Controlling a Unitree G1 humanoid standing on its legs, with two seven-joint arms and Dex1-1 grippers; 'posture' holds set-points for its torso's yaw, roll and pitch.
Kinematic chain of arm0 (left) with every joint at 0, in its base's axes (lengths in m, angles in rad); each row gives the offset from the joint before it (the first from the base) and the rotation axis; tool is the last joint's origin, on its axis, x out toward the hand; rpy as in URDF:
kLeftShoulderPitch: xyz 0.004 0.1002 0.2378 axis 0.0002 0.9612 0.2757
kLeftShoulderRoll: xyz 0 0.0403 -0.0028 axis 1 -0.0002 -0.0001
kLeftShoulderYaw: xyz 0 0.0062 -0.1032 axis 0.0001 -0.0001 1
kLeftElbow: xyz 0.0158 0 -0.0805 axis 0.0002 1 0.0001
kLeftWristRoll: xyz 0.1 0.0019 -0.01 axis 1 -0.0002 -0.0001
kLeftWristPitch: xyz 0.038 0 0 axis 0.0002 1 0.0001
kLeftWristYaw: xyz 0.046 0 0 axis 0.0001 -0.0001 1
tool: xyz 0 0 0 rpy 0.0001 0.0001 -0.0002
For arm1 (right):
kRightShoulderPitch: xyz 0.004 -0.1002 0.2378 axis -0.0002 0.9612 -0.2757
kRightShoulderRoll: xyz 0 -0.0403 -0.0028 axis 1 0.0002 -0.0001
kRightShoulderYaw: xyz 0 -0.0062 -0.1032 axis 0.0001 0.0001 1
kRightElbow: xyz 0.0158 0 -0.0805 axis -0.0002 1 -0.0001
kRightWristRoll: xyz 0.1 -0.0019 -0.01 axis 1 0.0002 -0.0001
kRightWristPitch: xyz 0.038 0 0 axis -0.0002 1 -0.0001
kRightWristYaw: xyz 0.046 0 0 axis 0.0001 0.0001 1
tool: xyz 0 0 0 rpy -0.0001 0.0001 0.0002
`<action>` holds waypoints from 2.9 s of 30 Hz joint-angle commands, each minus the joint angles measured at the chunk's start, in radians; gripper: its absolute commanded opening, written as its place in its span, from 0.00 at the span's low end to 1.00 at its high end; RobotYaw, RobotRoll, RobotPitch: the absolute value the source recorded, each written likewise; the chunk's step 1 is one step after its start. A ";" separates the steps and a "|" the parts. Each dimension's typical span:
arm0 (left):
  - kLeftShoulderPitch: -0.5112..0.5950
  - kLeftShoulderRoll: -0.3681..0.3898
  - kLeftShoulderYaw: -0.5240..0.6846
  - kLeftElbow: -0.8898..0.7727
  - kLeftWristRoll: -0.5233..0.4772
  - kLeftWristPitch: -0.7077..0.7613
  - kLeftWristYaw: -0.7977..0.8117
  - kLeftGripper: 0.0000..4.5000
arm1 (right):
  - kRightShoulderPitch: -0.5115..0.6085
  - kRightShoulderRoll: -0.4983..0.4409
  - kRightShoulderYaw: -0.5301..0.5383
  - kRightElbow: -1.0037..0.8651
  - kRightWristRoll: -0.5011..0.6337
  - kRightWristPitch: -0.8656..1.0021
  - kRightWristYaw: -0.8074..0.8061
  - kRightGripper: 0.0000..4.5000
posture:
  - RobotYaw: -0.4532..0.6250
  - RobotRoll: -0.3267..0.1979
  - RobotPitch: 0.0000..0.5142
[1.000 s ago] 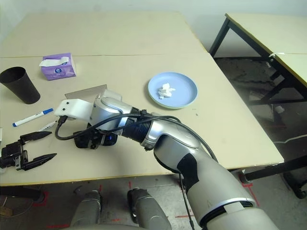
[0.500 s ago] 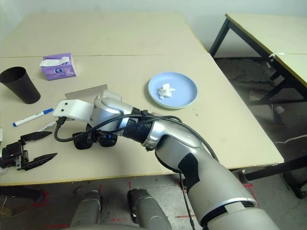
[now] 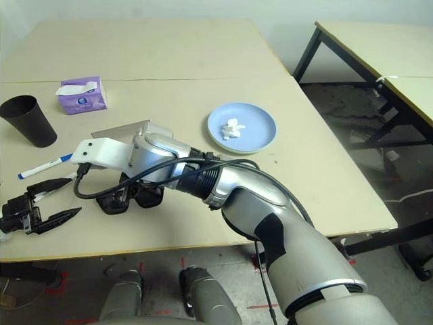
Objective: Organize and tidy the items on the table.
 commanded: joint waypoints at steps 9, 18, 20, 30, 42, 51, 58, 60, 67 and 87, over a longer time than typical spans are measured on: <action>0.012 -0.018 -0.036 -0.017 0.017 0.002 -0.006 1.00 | -0.088 0.045 -0.017 0.390 -0.040 -0.266 0.137 0.00 | 0.43 0.62 0.31; 0.016 -0.030 -0.043 -0.014 0.019 -0.001 -0.005 1.00 | -0.194 0.112 -0.094 0.763 -0.127 -0.496 0.283 0.00 | 0.43 0.62 0.31; 0.015 -0.030 -0.043 -0.008 0.020 -0.003 -0.008 1.00 | -0.219 0.128 -0.125 0.824 -0.144 -0.530 0.306 0.00 | 0.43 0.62 0.31; -0.004 -0.028 -0.046 0.036 0.031 -0.015 -0.027 1.00 | -0.324 0.178 -0.274 0.982 -0.221 -0.618 0.371 0.00 | 0.42 0.62 0.31; -0.008 -0.031 -0.041 0.039 0.033 -0.006 -0.025 1.00 | -0.392 0.212 -0.430 1.106 -0.309 -0.786 0.157 0.00 | 0.43 0.62 0.35; 0.012 -0.009 0.073 -0.010 -0.043 0.101 0.086 1.00 | -0.374 0.248 -0.523 1.144 -0.336 -0.868 0.023 0.00 | 0.45 0.62 0.37; 0.059 -0.023 0.105 -0.068 -0.050 0.119 0.134 1.00 | -0.349 0.287 -0.556 1.153 -0.353 -0.898 0.008 0.00 | 0.48 0.62 0.39; 0.069 -0.028 0.108 -0.083 -0.051 0.120 0.144 1.00 | -0.340 0.295 -0.560 1.153 -0.359 -0.901 0.013 0.00 | 0.49 0.62 0.39; 0.098 -0.032 0.123 -0.124 -0.061 0.131 0.166 1.00 | -0.312 0.308 -0.587 1.154 -0.369 -0.929 -0.059 0.00 | 0.50 0.62 0.42; 0.037 -0.056 0.087 -0.109 -0.042 0.134 0.177 1.00 | -0.226 0.227 -0.606 1.126 -0.414 -0.949 -0.083 1.00 | 0.46 0.62 0.38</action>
